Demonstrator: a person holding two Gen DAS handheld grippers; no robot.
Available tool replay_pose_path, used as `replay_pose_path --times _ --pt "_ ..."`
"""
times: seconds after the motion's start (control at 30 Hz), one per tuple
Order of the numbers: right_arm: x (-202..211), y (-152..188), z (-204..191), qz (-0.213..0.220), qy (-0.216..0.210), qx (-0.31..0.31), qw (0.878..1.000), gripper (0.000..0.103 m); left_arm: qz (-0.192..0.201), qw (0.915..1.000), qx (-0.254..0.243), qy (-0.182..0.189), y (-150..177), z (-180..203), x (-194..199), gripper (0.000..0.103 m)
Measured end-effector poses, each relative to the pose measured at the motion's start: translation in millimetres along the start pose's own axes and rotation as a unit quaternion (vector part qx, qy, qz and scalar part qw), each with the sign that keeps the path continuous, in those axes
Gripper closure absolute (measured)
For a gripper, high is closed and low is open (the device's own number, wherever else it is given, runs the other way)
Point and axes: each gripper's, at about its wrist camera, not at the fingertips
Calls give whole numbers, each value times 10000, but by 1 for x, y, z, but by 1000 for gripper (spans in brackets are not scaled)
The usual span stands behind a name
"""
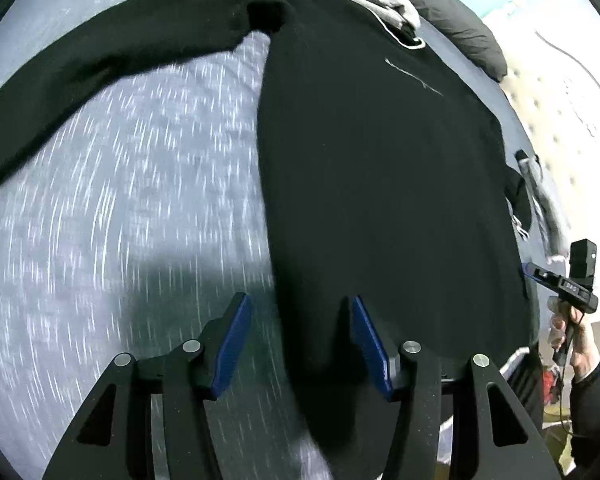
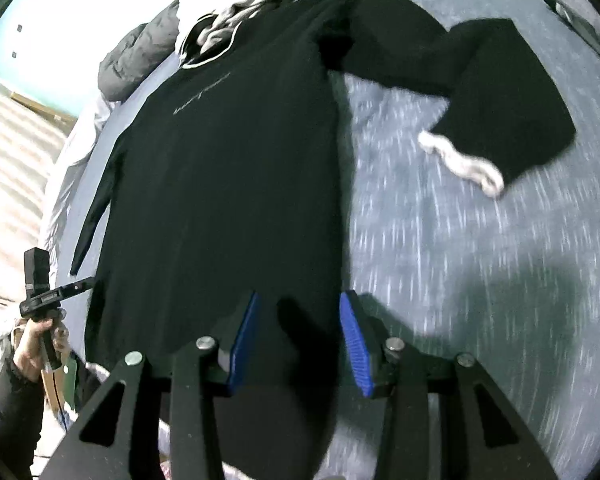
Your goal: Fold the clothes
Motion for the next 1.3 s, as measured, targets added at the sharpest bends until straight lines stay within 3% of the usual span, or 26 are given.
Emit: replay_pose_path --times 0.23,0.47,0.53,0.63,0.73,0.77,0.83,0.9,1.1,1.3 --pt "-1 40 -5 -341 -32 -14 9994 60 -204 9996 136 160 40 -3 1 46" --pt "-1 56 -9 -466 -190 -38 9987 60 -275 9991 64 317 75 10 0 48" --pt "-3 60 -12 -512 -195 4 9985 60 -306 9989 12 345 84 13 0 67" --pt "-3 66 -11 -548 -252 -37 9982 60 -399 9983 -73 422 93 16 -3 86" --pt "-2 69 -13 -539 -280 -49 9981 62 -398 9982 -193 394 98 25 -3 96" --pt "-3 70 -14 -535 -260 -31 9982 66 -375 9983 -212 391 100 27 -2 97" --pt "1 71 -17 -502 -224 29 9985 90 -290 9984 -186 439 102 27 5 97" --pt "9 72 -20 -449 -190 108 9988 96 -211 9984 -160 498 106 25 15 97" --pt "30 78 -27 -364 -132 332 9987 98 -65 9984 -162 542 101 28 32 98" --pt "-3 86 -22 -664 206 350 9970 98 -293 9990 -47 346 103 28 3 97"
Point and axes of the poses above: each gripper's, at about its wrist camera, not at the fingertips, and x roughly against the way its jaws point, z to its right, y to its underside, and after that the axes turned 6 degrees about -z, right-handed
